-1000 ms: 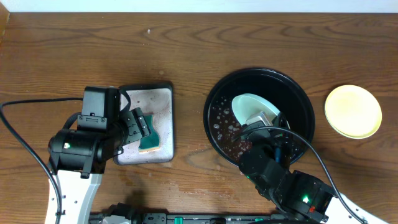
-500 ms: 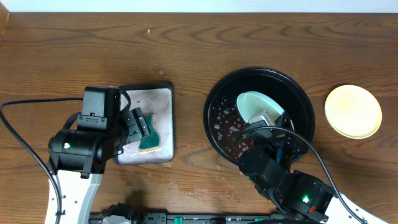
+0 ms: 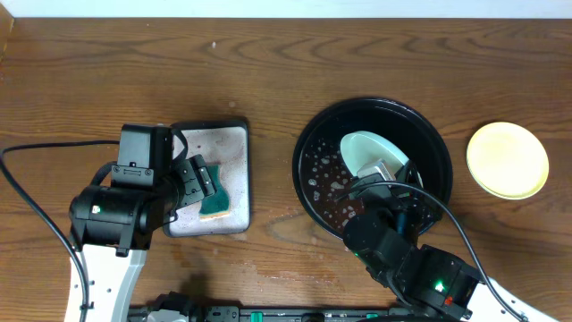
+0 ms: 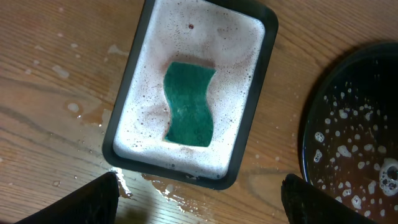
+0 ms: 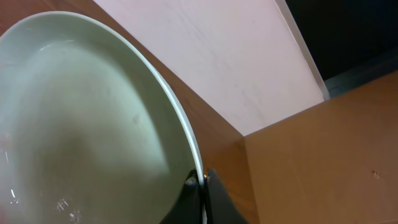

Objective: Clean dirty plates on tray and stack at the side
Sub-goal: 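Lift the pale green plate upright off the black tray with the right gripper, then move the pale green plate right and lay it on the yellow plate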

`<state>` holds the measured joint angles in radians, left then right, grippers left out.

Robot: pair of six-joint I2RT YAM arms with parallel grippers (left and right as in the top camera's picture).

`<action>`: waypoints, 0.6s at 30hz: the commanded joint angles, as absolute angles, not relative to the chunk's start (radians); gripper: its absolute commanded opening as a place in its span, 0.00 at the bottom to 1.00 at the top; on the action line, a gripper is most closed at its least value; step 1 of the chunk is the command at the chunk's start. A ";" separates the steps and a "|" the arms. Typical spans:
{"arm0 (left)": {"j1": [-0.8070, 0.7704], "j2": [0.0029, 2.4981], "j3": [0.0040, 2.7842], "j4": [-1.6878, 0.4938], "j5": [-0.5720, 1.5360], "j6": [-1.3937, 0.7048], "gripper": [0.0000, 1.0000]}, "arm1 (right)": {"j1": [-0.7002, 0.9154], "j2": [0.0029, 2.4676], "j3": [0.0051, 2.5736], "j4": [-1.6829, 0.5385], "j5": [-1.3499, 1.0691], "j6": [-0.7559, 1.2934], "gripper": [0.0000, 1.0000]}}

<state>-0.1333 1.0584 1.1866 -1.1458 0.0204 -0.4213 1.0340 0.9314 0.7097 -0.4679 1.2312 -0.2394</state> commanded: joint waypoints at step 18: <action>-0.130 1.059 1.200 -1.148 0.015 -0.423 0.84 | 0.813 0.964 0.715 -0.554 0.786 0.316 0.01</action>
